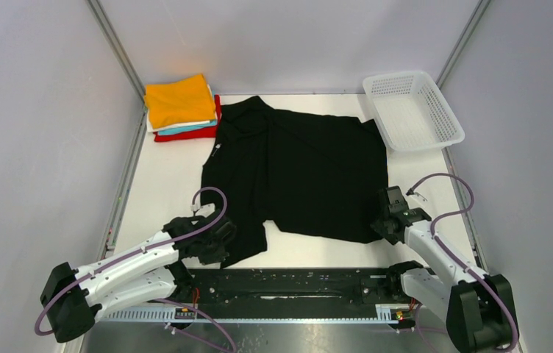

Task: Fold and stack the t-shirts
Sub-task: Grab the side of the flattened tshirt closest away from the robot with both arms, then fold the flattened tshirt in 1/3 of the way

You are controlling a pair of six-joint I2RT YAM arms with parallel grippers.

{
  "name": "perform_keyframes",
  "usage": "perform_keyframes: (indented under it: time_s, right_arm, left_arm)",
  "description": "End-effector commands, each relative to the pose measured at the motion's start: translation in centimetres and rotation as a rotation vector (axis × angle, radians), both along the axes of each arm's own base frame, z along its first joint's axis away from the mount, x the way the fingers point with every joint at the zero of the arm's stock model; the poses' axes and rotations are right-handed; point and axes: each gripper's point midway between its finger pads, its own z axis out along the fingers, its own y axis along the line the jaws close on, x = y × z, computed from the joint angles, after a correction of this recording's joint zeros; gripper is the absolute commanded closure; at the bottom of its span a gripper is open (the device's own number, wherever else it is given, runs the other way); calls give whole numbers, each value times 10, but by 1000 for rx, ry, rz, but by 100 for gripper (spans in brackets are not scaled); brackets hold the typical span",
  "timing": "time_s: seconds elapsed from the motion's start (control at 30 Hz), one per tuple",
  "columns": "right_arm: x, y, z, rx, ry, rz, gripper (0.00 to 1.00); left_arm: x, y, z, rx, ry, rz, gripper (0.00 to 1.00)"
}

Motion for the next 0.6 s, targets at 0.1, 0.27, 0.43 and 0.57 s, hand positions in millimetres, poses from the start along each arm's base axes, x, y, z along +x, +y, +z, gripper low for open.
perform_keyframes:
  time_s: [0.1, 0.27, 0.43, 0.57]
  right_arm:
    - [3, 4, -11, 24, 8, -23, 84]
    - [-6, -1, 7, 25, -46, -49, 100]
    - [-30, -6, 24, 39, -50, -100, 100]
    - [-35, 6, 30, 114, -71, -86, 100]
  left_arm:
    - [-8, 0, 11, -14, 29, 1, 100]
    - [-27, 1, 28, -38, 110, -27, 100]
    - [-55, -4, 29, -134, 213, -18, 100]
    - [-64, -4, 35, -172, 230, -22, 100]
